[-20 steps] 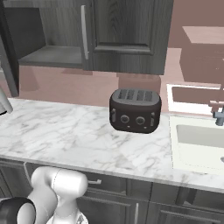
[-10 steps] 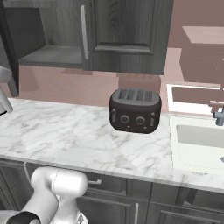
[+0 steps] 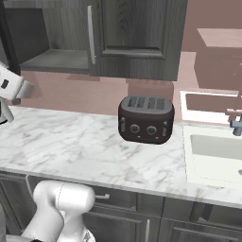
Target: Open the cabinet, pick the kettle from the cabinet, and place it in the sink.
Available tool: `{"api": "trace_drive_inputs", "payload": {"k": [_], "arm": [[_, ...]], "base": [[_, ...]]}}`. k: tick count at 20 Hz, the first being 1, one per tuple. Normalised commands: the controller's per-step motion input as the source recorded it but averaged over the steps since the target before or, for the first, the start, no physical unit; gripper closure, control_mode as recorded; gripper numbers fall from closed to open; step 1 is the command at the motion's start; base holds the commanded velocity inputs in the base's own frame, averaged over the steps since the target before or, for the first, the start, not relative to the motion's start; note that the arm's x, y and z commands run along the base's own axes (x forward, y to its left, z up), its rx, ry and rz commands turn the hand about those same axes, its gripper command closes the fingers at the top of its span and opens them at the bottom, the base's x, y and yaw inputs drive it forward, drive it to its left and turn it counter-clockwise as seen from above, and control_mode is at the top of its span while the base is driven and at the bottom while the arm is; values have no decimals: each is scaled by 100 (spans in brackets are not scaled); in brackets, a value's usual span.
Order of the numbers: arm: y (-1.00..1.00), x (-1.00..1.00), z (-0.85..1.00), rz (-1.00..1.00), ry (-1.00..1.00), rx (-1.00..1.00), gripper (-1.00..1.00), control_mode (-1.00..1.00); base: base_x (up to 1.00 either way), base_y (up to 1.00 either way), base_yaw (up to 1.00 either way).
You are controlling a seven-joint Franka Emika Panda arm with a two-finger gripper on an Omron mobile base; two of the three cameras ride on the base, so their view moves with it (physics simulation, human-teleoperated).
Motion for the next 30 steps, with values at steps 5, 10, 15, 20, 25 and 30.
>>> {"api": "trace_drive_inputs", "payload": {"k": [5,10,15,20,25,30], "arm": [[-26,13,0,9,8,11,-100,-100],[-2,24,0,13,1,9,-100,-100],[0,31,0,15,0,4,-100,-100],[4,33,-6,14,5,4,-100,-100],[5,31,-7,10,9,4,-100,-100],[4,29,-6,11,8,9,-100,-100]], "base": [[0,0,0],[0,0,0],[0,0,0],[0,0,0],[0,0,0],[0,0,0]]}}
